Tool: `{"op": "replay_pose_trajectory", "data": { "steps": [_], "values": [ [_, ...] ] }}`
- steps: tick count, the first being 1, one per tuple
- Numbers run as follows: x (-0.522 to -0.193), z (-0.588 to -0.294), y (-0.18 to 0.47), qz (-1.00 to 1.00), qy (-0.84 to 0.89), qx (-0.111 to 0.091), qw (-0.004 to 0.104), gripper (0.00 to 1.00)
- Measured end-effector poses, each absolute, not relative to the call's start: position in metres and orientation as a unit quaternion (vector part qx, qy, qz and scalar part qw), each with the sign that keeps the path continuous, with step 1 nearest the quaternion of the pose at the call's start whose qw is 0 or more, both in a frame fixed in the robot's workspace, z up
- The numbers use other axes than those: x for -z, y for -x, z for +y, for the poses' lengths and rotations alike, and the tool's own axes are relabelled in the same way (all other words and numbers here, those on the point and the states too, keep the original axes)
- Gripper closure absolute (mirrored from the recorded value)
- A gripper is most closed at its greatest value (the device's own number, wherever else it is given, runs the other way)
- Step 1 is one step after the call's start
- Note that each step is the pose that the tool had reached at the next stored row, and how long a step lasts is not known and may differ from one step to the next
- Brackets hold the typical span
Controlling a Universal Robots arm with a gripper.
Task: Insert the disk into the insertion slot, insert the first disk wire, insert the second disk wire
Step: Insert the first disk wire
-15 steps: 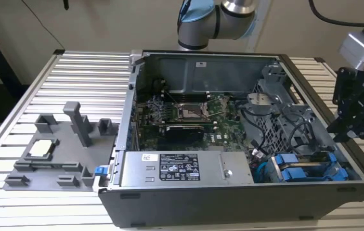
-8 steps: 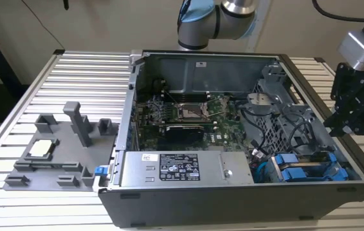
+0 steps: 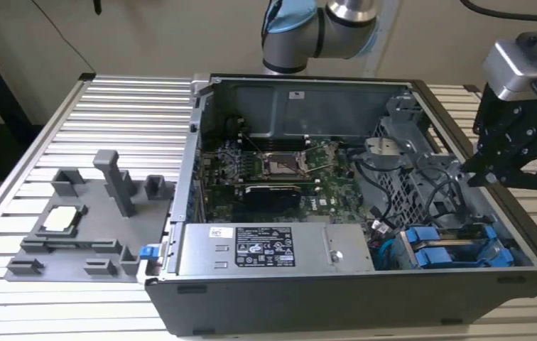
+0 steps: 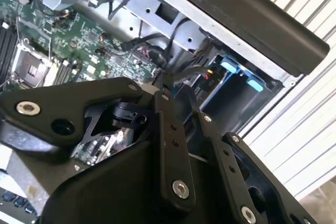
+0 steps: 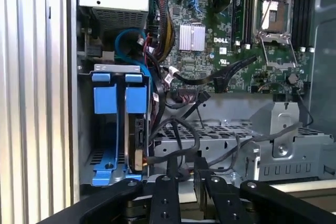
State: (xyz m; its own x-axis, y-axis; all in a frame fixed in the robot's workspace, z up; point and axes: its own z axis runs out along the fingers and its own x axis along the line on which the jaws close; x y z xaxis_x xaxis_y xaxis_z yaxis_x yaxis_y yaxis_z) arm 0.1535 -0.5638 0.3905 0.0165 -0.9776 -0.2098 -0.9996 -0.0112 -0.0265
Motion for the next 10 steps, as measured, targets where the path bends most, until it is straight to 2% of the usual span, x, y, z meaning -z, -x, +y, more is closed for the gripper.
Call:
{"op": "replay_pose_trajectory", "data": {
  "steps": [4, 10],
  "values": [
    [-0.389, -0.549, -0.145, 0.698, 0.708, -0.065, 0.082, 0.73],
    [-0.388, -0.54, -0.135, 0.697, 0.712, -0.05, 0.063, 0.73]
  ]
}}
